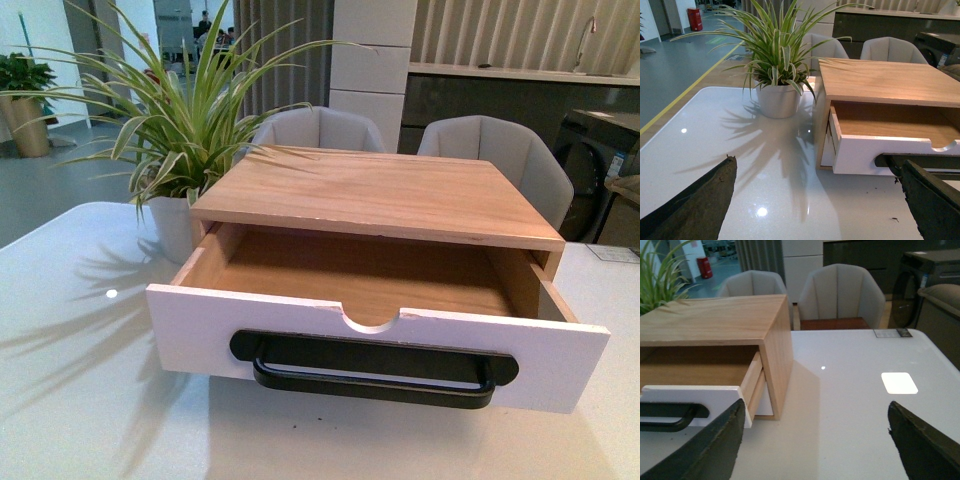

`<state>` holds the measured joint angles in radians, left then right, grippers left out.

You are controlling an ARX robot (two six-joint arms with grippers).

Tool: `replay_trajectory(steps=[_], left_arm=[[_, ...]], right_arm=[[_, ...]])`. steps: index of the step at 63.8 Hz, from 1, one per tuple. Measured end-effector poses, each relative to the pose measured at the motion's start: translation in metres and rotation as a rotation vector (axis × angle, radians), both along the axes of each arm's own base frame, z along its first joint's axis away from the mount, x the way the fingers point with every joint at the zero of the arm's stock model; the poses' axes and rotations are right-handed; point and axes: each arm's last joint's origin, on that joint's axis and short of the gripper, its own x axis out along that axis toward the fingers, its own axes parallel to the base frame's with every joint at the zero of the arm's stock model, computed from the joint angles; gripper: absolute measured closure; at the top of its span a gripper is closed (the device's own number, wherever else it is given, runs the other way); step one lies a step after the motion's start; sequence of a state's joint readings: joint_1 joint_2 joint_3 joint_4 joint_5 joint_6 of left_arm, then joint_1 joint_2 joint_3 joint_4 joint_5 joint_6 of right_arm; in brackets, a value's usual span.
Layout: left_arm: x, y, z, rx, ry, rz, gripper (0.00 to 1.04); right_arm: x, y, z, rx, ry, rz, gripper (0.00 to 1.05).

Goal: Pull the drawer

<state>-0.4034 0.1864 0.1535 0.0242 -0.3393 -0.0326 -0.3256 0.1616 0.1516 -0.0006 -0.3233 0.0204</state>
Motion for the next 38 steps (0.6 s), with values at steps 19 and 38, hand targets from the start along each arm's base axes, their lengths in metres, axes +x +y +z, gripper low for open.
replay_trajectory(steps=[19,38], left_arm=[[0.000,0.018,-0.018,0.018,-0.012,0.054,0.86],[0.000,0.031,-0.026,0.022,-0.012,0.059,1.02]], right_arm=[[0.000,0.018,-0.019,-0.018,-0.005,-0.036,0.90],[0.000,0.023,-0.028,-0.021,-0.003,0.000,1.03]])
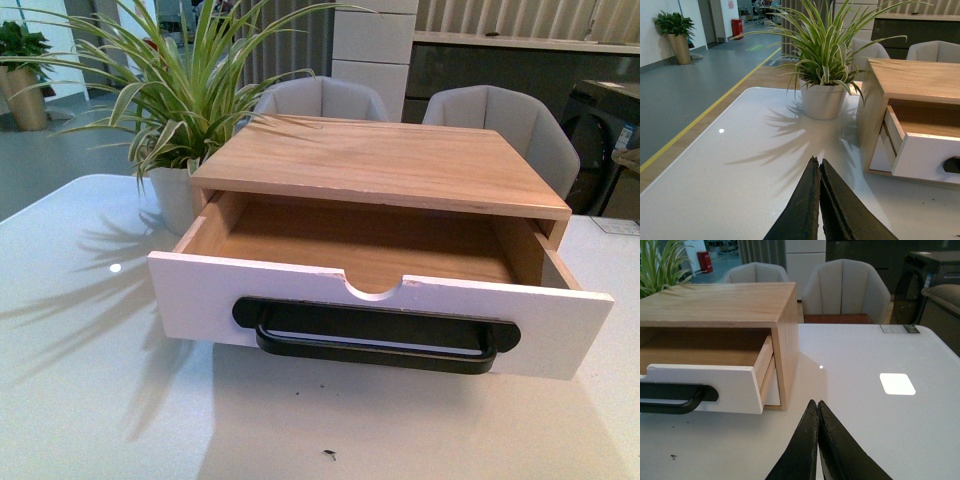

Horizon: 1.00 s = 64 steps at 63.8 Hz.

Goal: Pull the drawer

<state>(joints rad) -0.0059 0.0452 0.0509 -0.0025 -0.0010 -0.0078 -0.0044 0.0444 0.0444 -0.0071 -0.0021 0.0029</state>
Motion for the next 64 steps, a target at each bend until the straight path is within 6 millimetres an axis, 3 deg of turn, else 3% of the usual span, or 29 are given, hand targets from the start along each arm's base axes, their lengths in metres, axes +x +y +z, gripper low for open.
replay_trajectory(steps=[6,26,29,56,59,64], left_arm=[[-0.0001,0.0002,-0.0100,0.000,0.002,0.002,1.02],[-0.0004,0.0001,-0.0098,0.000,-0.002,0.001,1.02],[-0.0004,0.0001,-0.0098,0.000,-0.002,0.001,0.95],[-0.0004,0.0001,-0.0097,0.000,-0.003,0.001,0.07],[-0.0004,0.0001,-0.0098,0.003,-0.002,0.001,0.07],[-0.0004,0.0001,-0.0097,0.003,-0.003,0.001,0.07]], right_arm=[[-0.0014,0.0000,-0.0023,0.000,-0.023,-0.002,1.03],[-0.0017,0.0000,-0.0018,0.000,-0.028,-0.001,1.03],[-0.0017,0.0000,-0.0018,0.000,-0.029,-0.001,1.02],[-0.0017,0.0000,-0.0018,0.000,-0.029,-0.001,0.15],[-0.0017,0.0000,-0.0018,0.000,-0.029,-0.001,0.08],[-0.0017,0.0000,-0.0018,0.000,-0.029,-0.001,0.09]])
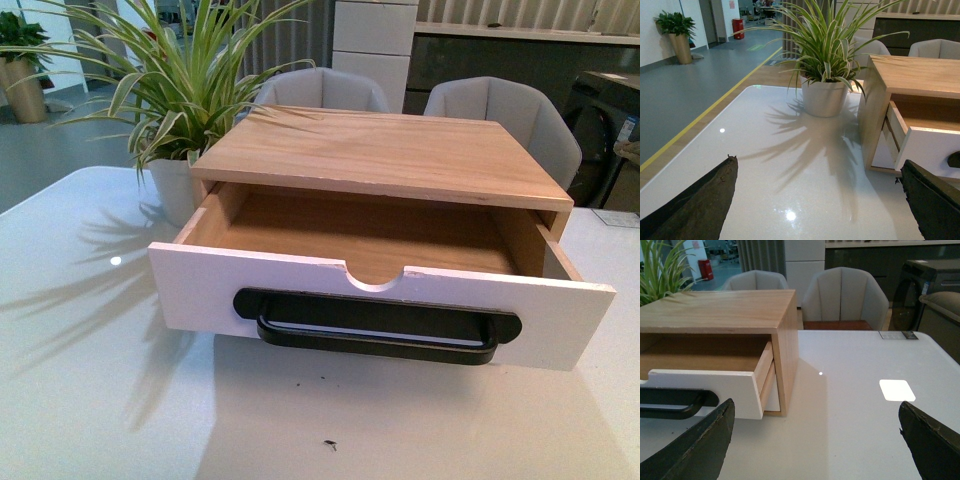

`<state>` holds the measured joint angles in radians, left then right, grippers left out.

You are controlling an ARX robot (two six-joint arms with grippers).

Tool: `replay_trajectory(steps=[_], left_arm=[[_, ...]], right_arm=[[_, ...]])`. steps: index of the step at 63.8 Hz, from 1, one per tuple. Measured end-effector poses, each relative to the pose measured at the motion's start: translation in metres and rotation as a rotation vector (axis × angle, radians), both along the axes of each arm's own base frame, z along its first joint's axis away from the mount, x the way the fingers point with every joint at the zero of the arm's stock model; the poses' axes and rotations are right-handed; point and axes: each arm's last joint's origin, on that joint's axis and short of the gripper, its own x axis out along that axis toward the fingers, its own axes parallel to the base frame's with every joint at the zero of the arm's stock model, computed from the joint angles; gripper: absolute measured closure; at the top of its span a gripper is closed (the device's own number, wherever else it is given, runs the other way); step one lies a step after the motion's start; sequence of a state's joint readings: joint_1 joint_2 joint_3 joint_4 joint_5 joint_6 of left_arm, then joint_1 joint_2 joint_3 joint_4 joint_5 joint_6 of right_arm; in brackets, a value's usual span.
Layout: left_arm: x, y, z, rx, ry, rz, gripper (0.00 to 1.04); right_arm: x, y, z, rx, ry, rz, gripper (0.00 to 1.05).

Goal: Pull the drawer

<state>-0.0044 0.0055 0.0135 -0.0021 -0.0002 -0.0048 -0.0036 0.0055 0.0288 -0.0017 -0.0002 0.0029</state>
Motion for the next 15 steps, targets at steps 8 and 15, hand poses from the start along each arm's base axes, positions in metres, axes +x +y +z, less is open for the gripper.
replay_trajectory(steps=[8,15], left_arm=[[0.0000,0.0000,-0.0001,0.000,0.000,0.000,0.07],[0.0000,0.0000,-0.0001,0.000,0.000,0.000,0.07]], right_arm=[[0.0000,0.0000,0.0000,0.000,0.000,0.000,0.09],[0.0000,0.0000,0.0000,0.000,0.000,0.000,0.09]])
